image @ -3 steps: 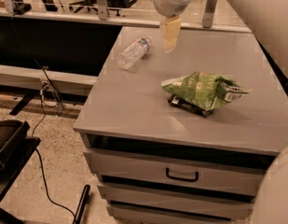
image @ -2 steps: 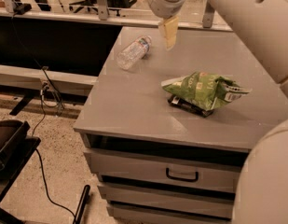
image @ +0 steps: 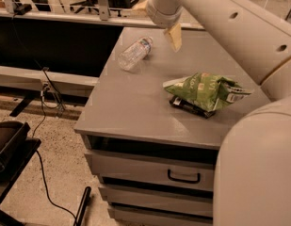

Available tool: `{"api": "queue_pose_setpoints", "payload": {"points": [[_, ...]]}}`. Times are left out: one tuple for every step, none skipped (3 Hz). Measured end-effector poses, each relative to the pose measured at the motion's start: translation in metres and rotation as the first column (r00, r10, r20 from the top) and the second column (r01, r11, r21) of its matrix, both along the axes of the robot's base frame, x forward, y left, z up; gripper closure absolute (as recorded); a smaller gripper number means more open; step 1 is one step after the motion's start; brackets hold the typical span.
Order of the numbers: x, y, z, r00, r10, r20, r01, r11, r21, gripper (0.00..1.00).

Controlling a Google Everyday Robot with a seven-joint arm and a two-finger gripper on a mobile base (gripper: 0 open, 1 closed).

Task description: Pick water bottle

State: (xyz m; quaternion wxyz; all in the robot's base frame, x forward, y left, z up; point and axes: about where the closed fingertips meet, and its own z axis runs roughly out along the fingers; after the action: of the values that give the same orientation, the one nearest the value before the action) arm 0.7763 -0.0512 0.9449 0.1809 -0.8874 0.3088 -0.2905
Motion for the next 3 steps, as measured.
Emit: {"api": "queue_pose_setpoints", "payload": {"points": [[0.01,0.005,-0.014,0.9964,0.084,0.01,-0.084,0.995,-0.05,0.0],[0.014,0.02,-0.031,0.9882,0.153,0.005,-0.152,0.985,-0.081,0.0],[0.014,0.037,-0.046,0.9818,0.189,-0.018,-0.19,0.977,-0.098,0.0]]}}
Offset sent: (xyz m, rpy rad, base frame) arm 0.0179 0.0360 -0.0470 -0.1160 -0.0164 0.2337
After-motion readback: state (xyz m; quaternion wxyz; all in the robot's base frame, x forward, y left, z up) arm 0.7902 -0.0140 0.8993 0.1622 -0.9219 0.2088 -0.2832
